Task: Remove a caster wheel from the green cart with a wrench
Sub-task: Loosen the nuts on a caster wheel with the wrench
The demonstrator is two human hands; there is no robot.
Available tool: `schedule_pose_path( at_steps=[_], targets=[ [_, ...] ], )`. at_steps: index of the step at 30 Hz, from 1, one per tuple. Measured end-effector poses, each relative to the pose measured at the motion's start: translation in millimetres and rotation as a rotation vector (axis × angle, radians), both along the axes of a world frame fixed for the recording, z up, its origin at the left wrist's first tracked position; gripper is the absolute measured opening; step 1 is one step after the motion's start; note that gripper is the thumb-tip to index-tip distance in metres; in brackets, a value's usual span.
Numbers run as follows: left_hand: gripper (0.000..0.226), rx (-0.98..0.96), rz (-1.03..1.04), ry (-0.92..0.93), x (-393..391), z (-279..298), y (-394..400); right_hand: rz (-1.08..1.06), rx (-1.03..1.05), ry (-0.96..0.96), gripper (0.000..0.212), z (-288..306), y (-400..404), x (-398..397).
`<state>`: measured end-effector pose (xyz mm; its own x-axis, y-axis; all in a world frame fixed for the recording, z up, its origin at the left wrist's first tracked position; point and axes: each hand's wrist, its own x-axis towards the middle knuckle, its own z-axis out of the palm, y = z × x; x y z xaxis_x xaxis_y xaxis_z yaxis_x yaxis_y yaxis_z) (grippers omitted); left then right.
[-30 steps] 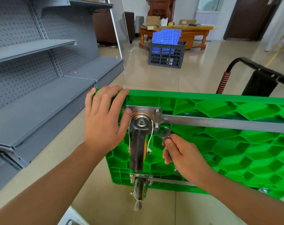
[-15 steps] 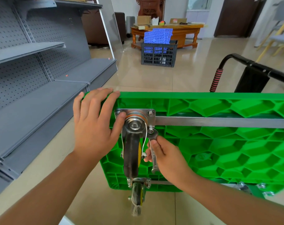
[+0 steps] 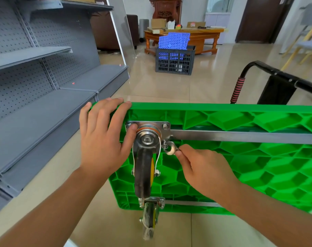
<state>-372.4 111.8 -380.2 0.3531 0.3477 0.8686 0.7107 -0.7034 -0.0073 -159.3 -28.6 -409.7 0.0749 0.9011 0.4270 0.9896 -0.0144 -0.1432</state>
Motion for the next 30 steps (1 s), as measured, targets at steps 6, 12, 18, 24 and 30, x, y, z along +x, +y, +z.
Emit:
schedule_pose_path(
  at_steps=[6,12,18,24,30],
  targets=[
    [0.044,0.0,0.004,0.0,0.3,-0.5,0.3,0.114,-0.109,0.645,0.027,-15.4,-4.5,-12.0],
    [0.044,0.005,0.004,-0.002,1.3,-1.0,0.5,0.111,-0.15,0.986,0.018,-15.6,1.9,-31.3],
    [0.044,0.008,0.005,-0.001,0.4,-1.1,0.1,0.07,-0.122,1.064,0.018,-18.4,9.7,-45.4],
    [0.043,0.01,0.003,-0.003,0.9,-0.9,0.2,0.031,-0.034,0.797,0.019,-15.8,9.5,-41.2],
    [0.043,0.015,0.001,-0.009,1.6,-0.6,0.1,-0.03,-0.059,0.247,0.016,3.8,7.7,-20.5]
  ],
)
